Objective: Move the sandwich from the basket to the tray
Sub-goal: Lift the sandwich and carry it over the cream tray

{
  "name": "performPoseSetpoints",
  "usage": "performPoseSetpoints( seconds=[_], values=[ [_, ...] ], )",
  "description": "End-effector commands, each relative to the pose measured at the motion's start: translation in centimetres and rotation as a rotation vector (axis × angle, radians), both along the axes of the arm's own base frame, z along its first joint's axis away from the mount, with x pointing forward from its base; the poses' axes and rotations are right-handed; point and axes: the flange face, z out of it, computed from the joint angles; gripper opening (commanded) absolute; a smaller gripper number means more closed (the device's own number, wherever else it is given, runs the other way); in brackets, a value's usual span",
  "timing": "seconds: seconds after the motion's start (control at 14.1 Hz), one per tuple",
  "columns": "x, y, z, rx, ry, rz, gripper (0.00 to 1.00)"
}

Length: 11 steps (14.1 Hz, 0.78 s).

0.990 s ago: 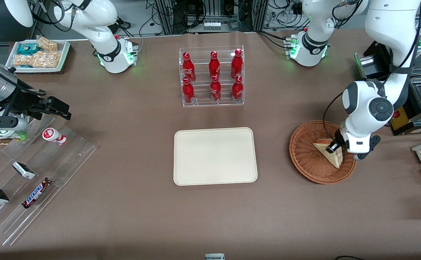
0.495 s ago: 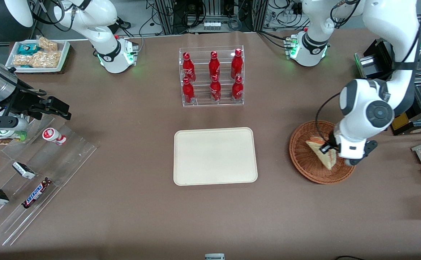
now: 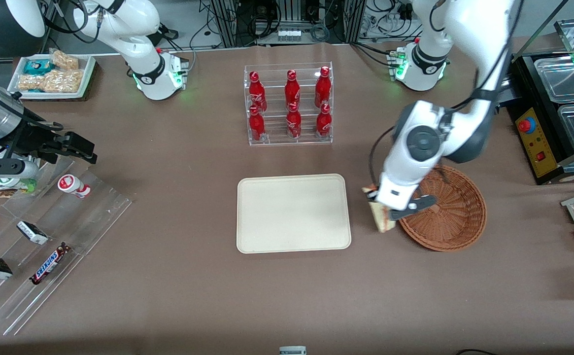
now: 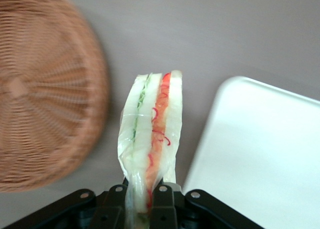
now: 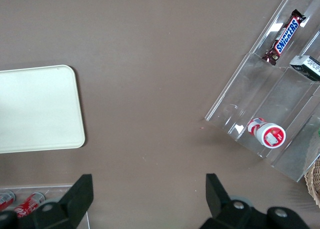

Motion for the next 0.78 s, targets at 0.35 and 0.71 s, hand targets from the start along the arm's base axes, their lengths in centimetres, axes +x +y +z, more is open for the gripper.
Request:
performPoseSetpoints(
  seconds=[0.35,0.71],
  values=[
    [0.4,-15.8,-3.7,-0.047,-0.064,-0.188,0.05],
    [-2.1,-21.7,-6.3,-0.073,-0.102,-0.197,0.06]
  ],
)
